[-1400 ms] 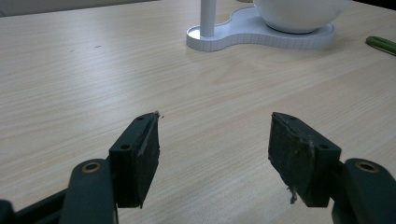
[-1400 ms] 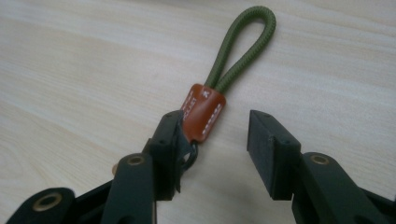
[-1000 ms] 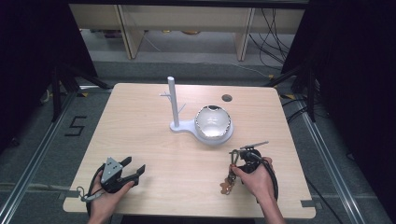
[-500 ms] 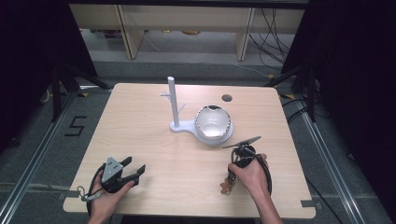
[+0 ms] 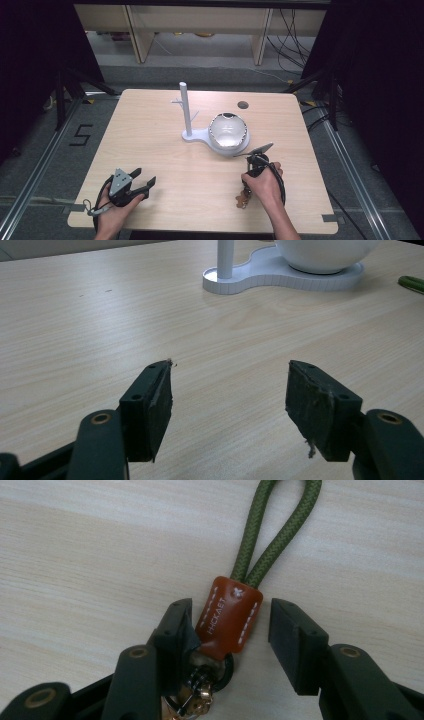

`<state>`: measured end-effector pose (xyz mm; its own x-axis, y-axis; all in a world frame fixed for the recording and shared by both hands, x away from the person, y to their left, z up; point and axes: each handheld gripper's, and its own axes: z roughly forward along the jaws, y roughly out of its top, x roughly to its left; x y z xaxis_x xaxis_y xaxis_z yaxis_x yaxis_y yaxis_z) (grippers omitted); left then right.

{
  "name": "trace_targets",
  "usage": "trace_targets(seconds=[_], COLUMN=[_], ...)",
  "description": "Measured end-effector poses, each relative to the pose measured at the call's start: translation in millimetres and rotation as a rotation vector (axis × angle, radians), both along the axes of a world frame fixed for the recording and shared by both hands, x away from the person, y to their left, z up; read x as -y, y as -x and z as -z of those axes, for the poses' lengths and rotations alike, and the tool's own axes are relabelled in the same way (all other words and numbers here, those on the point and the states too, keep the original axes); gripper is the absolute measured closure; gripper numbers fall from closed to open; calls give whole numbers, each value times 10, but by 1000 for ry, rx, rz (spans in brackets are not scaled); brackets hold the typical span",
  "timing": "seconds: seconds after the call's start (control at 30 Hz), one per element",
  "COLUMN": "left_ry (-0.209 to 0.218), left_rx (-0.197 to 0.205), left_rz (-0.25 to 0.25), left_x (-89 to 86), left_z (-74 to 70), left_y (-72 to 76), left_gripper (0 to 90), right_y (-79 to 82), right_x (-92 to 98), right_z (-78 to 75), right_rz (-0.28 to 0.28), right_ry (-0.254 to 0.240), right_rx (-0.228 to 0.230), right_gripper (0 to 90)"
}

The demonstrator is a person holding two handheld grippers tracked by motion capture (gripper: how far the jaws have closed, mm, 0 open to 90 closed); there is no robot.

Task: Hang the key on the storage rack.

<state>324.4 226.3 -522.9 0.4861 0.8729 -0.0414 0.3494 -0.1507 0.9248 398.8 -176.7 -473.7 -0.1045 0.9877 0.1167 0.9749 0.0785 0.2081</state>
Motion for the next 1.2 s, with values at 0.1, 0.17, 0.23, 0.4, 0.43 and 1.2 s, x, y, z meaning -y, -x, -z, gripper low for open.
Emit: trace_targets(seconds=[0.1,0.17,0.23,0.4,0.43,1.2], left_ry=[1,1,2,-5,-5,-8], left_rx=[-1,0,0,2,2,10], left_rz=[-1,-2,-2,-1,-1,-3], left_x=[-1,0,0,1,1,7], left_z=[0,0,0,-1,-1,0], left_y=[0,0,1,3,3,8], left_gripper=[346,346,347,347,347,348], right_y=[-13,-14,-17,-17,-18,132], right_x=[-30,-47,-50,-59,-62,73], right_z=[0,4,14,10,11,-26], right_rz=[-16,-15,-16,-26,-24,-153], right_ry=[33,31,38,53,55,52], right_rx=[-14,-18,-14,-11,-21,62], right_gripper=[530,531,532,554,560,689])
